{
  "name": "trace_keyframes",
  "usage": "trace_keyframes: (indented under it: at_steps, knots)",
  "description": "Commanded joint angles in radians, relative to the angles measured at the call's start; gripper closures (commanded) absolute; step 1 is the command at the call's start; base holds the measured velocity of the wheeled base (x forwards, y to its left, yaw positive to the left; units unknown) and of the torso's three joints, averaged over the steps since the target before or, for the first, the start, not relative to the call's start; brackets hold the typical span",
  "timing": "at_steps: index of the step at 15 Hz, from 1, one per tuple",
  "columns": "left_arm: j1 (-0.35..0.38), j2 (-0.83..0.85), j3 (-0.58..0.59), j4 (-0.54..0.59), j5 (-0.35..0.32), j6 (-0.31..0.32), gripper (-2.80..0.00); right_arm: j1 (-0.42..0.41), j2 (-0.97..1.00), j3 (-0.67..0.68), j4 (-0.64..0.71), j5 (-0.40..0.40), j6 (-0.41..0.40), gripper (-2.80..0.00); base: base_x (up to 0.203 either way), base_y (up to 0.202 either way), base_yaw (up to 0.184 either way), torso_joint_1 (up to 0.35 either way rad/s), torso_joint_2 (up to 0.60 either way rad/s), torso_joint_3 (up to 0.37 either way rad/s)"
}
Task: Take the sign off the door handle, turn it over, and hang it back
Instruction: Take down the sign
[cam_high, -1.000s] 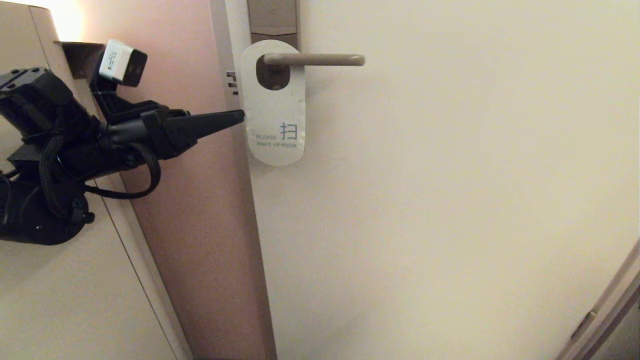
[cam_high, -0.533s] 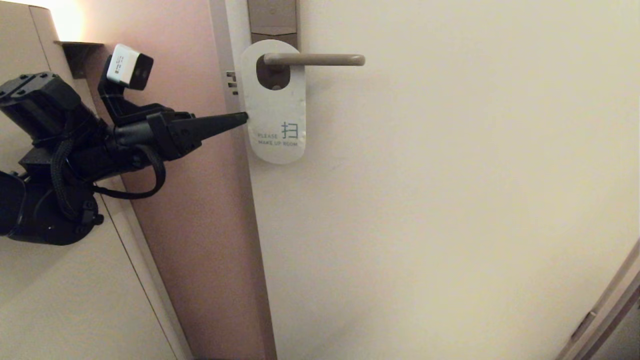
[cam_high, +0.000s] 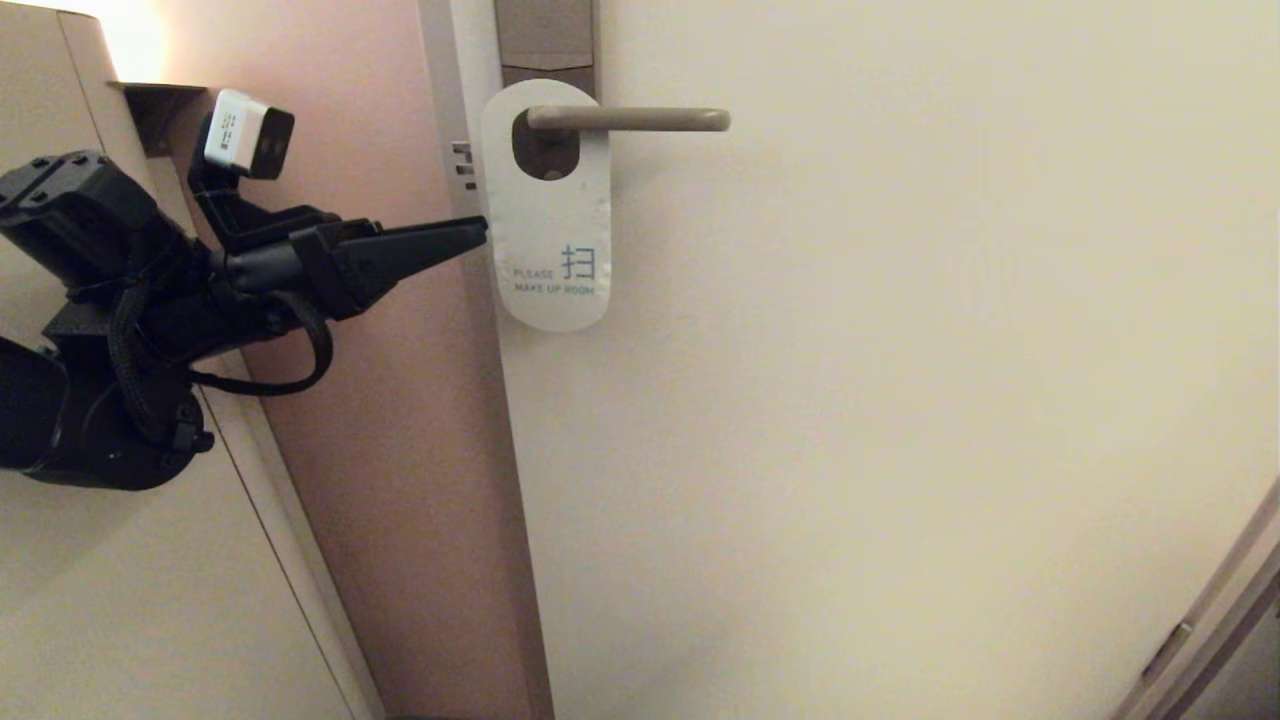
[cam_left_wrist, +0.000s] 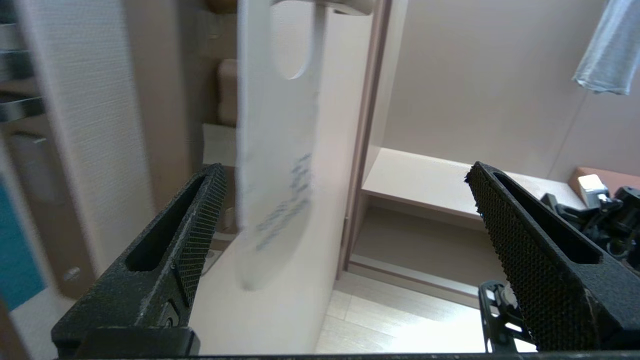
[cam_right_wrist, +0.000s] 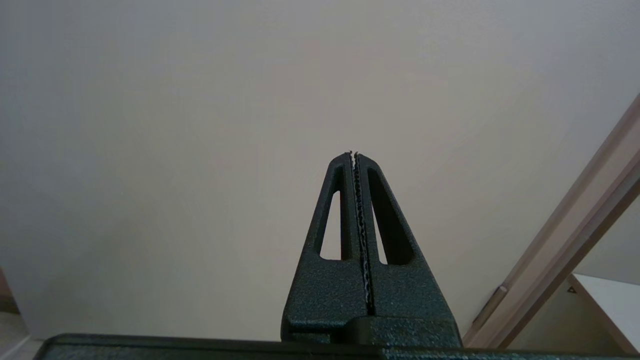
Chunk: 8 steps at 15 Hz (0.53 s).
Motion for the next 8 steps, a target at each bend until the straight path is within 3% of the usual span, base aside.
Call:
trace_keyframes:
  at_steps: [1, 8]
  knots:
    - [0.004, 0.003, 0.000, -0.008, -0.006, -0.003, -2.80, 0.000, 0.000, 0.000, -0.001, 0.000, -0.001, 0.00, 0.000, 0.000, 0.000, 0.000, 0.00, 0.000]
    - [-0.005, 0.020, -0.019, -0.008, -0.009, -0.005, -2.80, -0.001, 0.000, 0.000, -0.001, 0.000, -0.001, 0.00, 0.000, 0.000, 0.000, 0.000, 0.00, 0.000]
